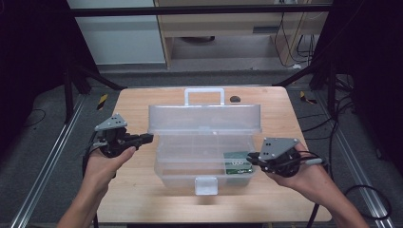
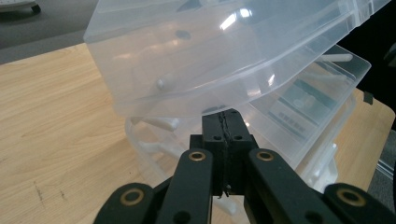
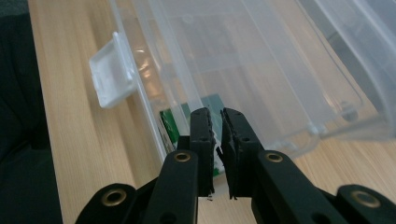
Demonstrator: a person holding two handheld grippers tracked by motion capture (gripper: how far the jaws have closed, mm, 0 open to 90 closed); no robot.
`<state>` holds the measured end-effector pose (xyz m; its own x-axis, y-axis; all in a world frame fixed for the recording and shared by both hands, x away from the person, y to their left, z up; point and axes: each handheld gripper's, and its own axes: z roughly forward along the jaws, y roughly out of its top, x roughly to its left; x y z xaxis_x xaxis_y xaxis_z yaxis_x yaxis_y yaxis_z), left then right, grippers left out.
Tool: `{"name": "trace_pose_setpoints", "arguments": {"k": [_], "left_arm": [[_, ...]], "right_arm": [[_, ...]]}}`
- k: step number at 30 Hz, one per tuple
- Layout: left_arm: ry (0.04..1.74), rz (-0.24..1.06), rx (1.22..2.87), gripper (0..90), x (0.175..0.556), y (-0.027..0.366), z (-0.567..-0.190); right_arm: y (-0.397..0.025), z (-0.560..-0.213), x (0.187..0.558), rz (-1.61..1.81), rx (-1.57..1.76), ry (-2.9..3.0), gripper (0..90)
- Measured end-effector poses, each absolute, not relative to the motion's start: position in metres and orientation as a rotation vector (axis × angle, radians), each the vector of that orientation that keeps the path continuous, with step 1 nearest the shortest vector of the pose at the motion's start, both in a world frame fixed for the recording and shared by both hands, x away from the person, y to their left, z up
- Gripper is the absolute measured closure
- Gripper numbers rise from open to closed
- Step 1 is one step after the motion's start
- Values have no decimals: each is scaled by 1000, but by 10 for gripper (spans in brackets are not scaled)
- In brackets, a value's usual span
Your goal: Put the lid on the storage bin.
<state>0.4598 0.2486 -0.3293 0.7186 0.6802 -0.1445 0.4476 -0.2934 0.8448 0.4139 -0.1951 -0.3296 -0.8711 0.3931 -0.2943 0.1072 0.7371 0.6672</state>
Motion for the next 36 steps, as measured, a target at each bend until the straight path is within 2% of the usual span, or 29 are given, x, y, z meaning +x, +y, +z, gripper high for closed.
{"name": "trace_pose_setpoints", "arguments": {"k": [13,36], "left_arm": [[833,319,2022,898,448,247,-340],[787,337,2014,897,429,247,-364]], "right_arm": [[-229,-344,416,891,540,2443,892],[-251,-390,430,835,705,2389,889]]}}
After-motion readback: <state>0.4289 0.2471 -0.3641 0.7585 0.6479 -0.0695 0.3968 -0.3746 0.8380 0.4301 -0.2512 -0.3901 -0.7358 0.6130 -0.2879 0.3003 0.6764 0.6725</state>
